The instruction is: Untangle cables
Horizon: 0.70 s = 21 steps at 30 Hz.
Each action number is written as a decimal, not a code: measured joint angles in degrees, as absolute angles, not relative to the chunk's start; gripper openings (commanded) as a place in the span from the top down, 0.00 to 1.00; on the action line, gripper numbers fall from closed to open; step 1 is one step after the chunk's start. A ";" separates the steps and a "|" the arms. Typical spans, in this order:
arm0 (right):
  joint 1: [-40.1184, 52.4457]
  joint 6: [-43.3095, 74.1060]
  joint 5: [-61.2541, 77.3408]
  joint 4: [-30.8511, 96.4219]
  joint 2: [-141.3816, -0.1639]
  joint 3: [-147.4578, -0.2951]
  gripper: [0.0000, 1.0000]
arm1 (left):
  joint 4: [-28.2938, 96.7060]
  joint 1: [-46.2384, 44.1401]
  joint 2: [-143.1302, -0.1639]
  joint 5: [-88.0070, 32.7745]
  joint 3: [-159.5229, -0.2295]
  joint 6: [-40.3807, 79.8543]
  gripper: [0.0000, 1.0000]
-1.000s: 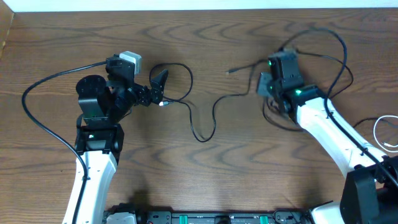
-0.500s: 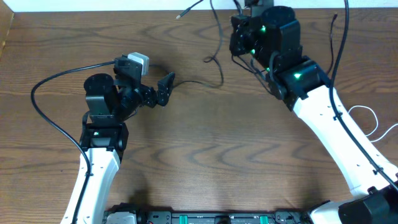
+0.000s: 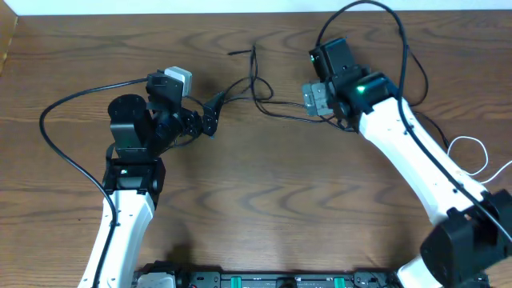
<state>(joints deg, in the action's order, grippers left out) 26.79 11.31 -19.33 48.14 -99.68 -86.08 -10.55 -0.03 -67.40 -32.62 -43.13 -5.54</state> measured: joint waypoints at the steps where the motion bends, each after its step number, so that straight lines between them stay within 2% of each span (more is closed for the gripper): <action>1: 26.74 11.99 -19.53 48.62 -100.36 -86.08 0.01 | -10.52 -0.03 -67.40 -32.62 -43.13 -5.52 0.01; 11: 27.40 16.29 -17.37 45.58 -112.14 -85.49 0.01 | -10.48 -0.03 -67.40 -32.62 -43.13 -5.52 0.01; 21: 33.04 10.28 -9.23 35.24 -113.95 -85.30 0.01 | -10.48 -0.03 -67.40 -32.62 -43.13 -5.54 0.01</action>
<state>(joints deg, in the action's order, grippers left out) 33.04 10.28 -9.23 35.24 -113.95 -85.30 -10.48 -0.03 -67.40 -32.62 -43.13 -5.54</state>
